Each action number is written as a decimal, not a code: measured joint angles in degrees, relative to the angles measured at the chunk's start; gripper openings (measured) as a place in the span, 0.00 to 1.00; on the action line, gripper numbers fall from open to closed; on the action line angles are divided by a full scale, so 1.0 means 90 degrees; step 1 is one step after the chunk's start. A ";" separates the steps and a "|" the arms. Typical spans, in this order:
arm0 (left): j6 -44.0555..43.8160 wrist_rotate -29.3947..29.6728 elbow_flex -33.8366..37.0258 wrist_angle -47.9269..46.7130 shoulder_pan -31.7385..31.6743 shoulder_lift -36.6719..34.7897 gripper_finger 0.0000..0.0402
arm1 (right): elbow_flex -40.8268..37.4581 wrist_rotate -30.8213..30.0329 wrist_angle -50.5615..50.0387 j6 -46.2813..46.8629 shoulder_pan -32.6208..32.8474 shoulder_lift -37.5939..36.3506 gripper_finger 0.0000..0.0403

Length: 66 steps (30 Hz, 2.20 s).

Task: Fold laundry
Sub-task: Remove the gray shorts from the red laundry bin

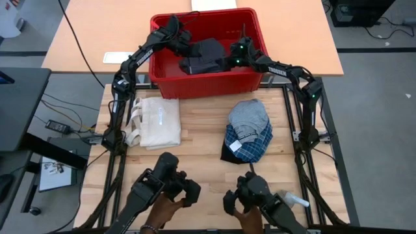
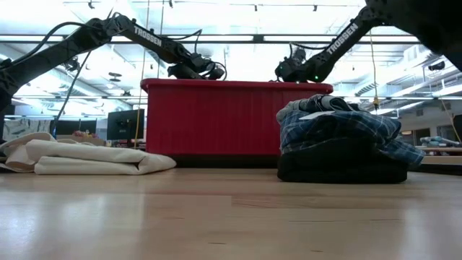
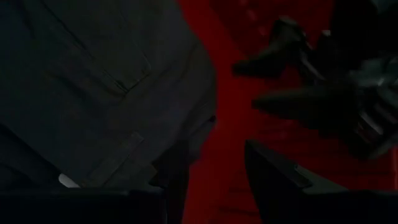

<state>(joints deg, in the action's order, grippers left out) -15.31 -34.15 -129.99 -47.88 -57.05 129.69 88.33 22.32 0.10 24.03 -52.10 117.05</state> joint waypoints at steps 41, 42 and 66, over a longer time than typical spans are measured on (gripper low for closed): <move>0.0075 0.0450 0.0002 -0.0143 -0.0080 0.0170 0.67 | 0.0083 -0.0904 -0.0456 0.0192 -0.0274 0.0497 0.78; 0.0080 0.0417 0.0002 -0.0143 -0.0115 0.0170 0.67 | 0.0083 -0.0838 -0.0449 0.0305 -0.0322 0.0487 0.80; -0.0543 0.0004 0.1996 0.0870 -0.0028 0.0175 0.67 | 0.0076 -0.0477 -0.0125 0.0551 -0.0360 0.0858 0.94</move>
<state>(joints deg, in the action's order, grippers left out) -20.20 -34.11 -112.03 -40.05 -57.30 131.26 89.01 18.03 -1.02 28.99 -55.35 124.77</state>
